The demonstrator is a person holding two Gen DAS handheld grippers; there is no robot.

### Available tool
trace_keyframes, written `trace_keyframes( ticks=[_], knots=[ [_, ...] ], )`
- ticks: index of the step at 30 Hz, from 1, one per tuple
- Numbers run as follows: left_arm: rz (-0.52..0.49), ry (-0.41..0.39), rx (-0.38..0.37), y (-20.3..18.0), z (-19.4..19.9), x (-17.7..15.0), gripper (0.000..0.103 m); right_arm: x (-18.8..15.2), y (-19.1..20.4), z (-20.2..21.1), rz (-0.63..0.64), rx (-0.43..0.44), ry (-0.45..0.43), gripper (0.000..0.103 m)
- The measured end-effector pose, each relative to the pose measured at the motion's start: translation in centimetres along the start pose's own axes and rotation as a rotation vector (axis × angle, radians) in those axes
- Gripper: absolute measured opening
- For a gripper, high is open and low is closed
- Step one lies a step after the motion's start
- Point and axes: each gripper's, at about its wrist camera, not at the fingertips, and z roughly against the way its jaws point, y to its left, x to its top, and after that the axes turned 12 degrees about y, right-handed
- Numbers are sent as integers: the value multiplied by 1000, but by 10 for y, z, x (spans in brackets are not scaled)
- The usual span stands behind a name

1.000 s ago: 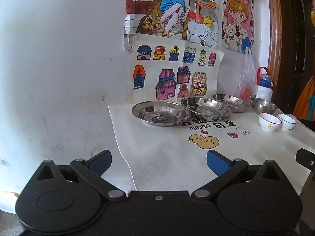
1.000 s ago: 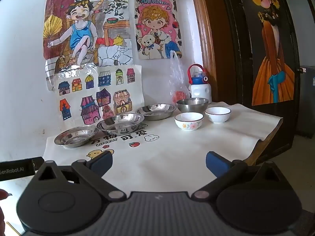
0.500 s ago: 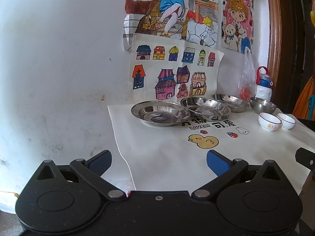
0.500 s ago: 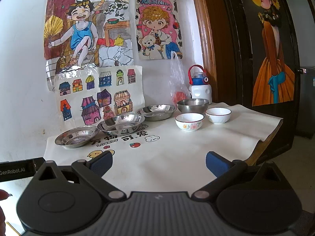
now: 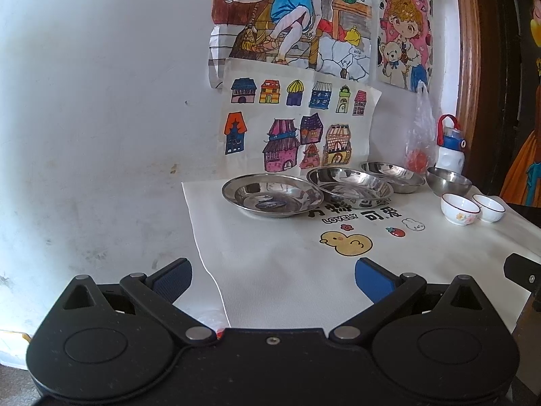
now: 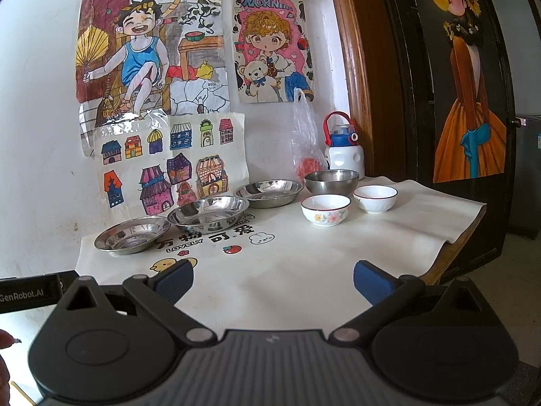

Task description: Organize plates and bowls

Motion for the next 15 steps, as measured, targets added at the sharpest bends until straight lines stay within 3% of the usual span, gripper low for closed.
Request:
trace_keyframes(
  ticks=[15],
  knots=[
    [-1,3,-1,-4,0,-1,102,1,1,0,0,-1,-1,103]
  ],
)
